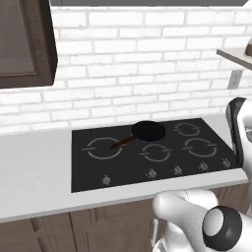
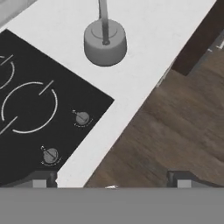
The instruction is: Pick the kettle from the counter and place it on a stove burner. Then turn the burner on.
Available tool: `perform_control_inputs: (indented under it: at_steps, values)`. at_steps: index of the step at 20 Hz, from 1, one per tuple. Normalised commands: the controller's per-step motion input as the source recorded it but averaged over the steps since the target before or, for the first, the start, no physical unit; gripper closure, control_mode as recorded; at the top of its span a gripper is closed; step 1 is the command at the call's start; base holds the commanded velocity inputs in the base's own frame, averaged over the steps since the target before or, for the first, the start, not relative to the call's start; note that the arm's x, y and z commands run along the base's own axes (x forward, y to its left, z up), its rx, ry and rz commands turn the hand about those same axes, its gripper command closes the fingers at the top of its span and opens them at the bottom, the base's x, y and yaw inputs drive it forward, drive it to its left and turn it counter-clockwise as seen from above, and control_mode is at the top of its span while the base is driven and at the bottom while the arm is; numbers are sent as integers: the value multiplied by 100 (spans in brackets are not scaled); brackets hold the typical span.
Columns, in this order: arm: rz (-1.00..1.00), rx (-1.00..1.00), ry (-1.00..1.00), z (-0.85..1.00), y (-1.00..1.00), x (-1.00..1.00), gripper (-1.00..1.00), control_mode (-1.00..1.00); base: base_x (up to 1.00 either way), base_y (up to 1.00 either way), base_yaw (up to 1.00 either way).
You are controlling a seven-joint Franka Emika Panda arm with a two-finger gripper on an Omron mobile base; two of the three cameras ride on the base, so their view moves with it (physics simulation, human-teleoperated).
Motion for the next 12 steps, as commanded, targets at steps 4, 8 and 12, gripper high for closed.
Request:
perform_control_inputs:
  at_steps: [4,8,12]
  values:
    - [-13,-4,0,-37,-77,0,-100,-100,0,0,0]
    - [-8,-2,-6,-58,-62,5,-100,-100,0,0,0]
    - [0,1,0,-25,-60,24,-100,-100,0,0,0]
